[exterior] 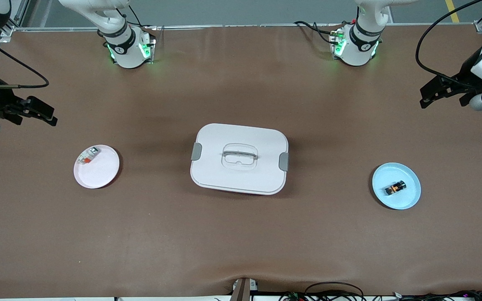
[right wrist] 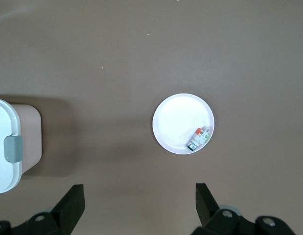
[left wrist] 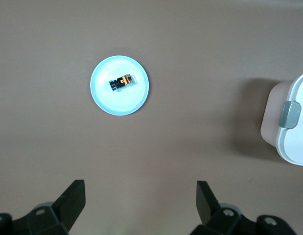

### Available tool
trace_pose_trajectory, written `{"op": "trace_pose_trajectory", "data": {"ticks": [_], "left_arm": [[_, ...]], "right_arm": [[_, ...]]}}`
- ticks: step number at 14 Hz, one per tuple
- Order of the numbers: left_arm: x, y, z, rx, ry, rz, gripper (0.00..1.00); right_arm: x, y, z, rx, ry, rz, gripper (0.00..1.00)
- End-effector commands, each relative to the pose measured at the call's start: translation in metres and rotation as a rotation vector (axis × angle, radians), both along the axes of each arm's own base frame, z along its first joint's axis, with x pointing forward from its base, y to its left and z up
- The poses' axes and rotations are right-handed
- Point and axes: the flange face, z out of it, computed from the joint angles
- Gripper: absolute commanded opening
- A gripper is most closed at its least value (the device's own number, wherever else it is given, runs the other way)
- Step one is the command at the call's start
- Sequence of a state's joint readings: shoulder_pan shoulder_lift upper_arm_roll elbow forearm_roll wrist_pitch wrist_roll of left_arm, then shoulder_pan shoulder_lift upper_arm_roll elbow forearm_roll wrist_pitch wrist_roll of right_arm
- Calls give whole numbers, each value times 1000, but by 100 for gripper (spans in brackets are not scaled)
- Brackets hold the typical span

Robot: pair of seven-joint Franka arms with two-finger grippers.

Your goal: Transfer orange switch to right arm and place

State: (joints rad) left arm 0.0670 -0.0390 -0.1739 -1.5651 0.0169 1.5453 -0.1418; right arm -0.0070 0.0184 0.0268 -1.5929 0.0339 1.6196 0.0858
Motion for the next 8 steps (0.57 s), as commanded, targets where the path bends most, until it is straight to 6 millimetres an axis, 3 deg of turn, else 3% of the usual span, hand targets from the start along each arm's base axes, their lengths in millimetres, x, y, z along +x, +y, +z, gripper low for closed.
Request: {"op": "trace_pose_trajectory", "data": {"ticks": [1, 8], "left_arm": [[-5, 6, 6, 15, 12, -1, 100], [0, 13, 7, 19, 14, 16, 100]], "right_arm": [[4, -2, 12, -7, -21, -7, 100], [6, 10, 18, -18, -40, 17, 100]]}}
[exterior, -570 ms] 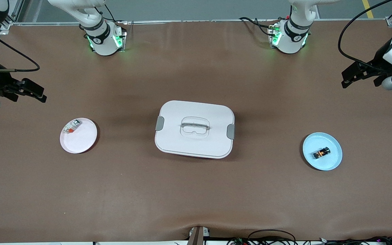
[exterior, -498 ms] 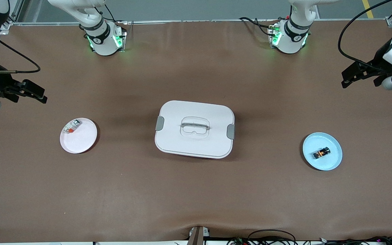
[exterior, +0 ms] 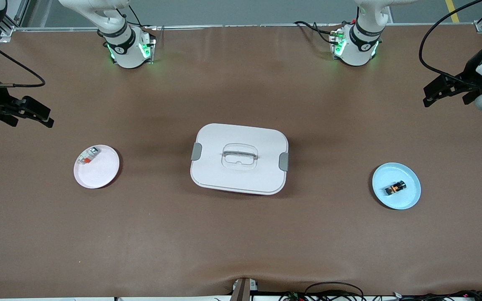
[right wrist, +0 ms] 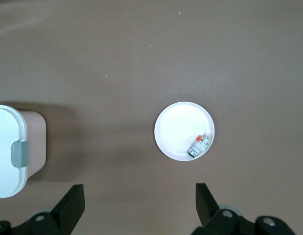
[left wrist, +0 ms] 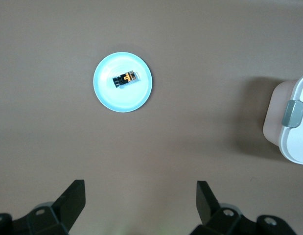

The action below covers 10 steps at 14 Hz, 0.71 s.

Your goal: Transfer orange switch to right arm and place

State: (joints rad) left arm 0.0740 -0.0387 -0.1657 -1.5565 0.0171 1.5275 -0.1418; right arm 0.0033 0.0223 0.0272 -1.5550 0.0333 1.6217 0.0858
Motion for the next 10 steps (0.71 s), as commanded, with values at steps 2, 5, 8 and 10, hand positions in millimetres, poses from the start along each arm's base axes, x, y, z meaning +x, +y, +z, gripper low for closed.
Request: {"op": "trace_pose_trajectory", "data": {"ticks": [2, 5, 8, 10], "left_arm": [[8, 9, -8, 17, 28, 0, 100], [15, 13, -22, 17, 48, 6, 100], [27, 23, -50, 13, 50, 20, 100], [34, 25, -78, 11, 44, 22, 100]], "right_arm": [[7, 3, 3, -18, -25, 4, 100], [10, -2, 7, -19, -53, -4, 100], [10, -5, 9, -19, -59, -12, 100], [12, -5, 7, -17, -59, -12, 100]]}}
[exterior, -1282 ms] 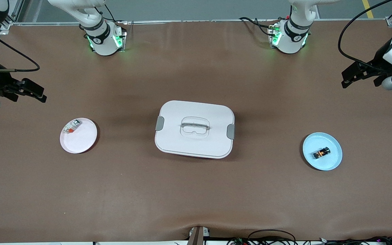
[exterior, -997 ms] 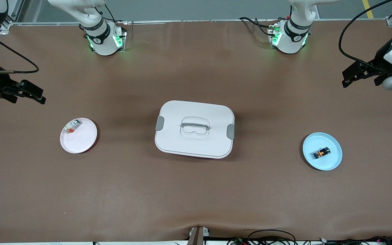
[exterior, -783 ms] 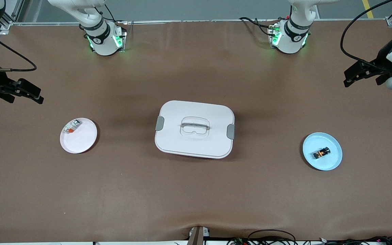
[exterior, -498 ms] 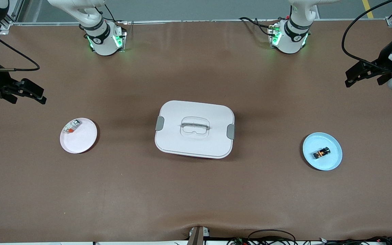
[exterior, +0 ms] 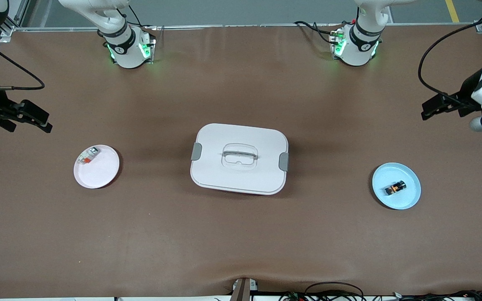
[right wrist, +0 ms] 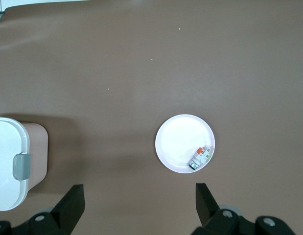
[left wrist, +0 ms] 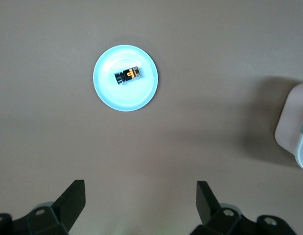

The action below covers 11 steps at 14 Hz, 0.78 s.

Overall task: Transfer orange switch to right arm and place
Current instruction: 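Move the left gripper down over the black-orange switch on the blue plate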

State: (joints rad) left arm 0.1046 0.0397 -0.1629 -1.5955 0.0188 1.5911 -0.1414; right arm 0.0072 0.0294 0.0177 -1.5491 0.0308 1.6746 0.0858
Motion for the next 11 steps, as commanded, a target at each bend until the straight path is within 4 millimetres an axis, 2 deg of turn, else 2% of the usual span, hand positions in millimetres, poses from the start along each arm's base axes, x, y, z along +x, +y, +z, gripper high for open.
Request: {"op": "trace_pose_trajectory", "data": {"ticks": [1, 5, 8, 10, 11], "left_arm": [[9, 8, -39, 18, -19, -6, 100], [18, 19, -112, 63, -79, -25, 100], [35, 44, -157, 56, -84, 21, 100], [46, 51, -190, 48, -79, 30, 100], [52, 62, -205, 43, -89, 51, 100]], "right_arm": [[6, -2, 1, -16, -7, -5, 100], [9, -3, 6, 3, -34, -10, 100], [9, -10, 11, -11, -45, -15, 100], [9, -22, 11, -11, -45, -33, 100], [9, -26, 11, -14, -45, -36, 100]]}}
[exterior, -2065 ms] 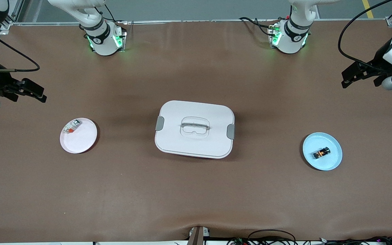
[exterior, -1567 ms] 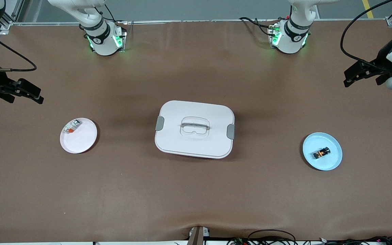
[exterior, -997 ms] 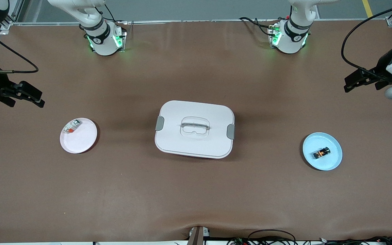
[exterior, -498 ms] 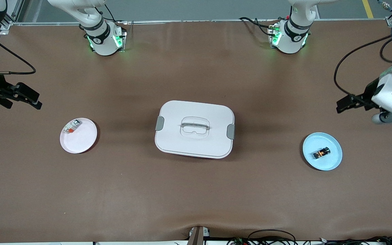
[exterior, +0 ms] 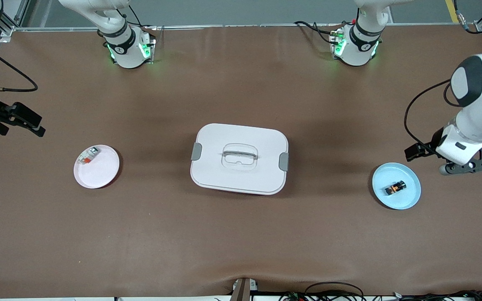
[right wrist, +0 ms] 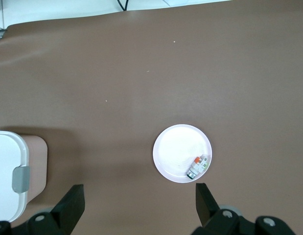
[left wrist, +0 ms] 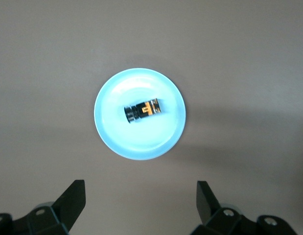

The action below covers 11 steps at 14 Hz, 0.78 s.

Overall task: Transfer orange switch to right arm and place
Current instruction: 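Move the left gripper down over the black-orange switch on the blue plate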

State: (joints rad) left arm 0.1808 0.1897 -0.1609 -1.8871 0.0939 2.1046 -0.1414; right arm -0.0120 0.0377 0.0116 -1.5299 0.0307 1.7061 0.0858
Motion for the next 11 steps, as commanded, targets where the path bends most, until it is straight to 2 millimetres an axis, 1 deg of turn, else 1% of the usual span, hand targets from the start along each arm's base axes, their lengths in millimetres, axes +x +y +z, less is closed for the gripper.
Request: {"op": "trace_pose_trajectory", "data": {"ticks": [1, 3, 4, 5, 7, 8, 10, 11], "left_arm": [[16, 20, -41, -2, -21, 40, 100], [24, 26, -71, -18, -30, 101, 100], [27, 27, -86, -24, -32, 121, 100], [31, 28, -99, -31, -38, 130, 100], [36, 27, -126, -43, -45, 129, 100], [37, 27, -137, -47, -47, 134, 100], [42, 29, -156, -44, -38, 153, 100], [44, 28, -160, -29, -37, 140, 100]], "right_arm": [[3, -15, 4, -15, -3, -16, 100], [5, -16, 0, -18, 2, -15, 100], [7, -18, -5, -14, 11, -19, 100], [10, -19, -11, -14, 22, -19, 100], [10, -14, -11, -14, 25, -13, 100], [10, -12, -12, -14, 26, -10, 100], [13, -12, -20, -12, 40, -9, 100], [16, -12, -26, -12, 51, -8, 100]]}}
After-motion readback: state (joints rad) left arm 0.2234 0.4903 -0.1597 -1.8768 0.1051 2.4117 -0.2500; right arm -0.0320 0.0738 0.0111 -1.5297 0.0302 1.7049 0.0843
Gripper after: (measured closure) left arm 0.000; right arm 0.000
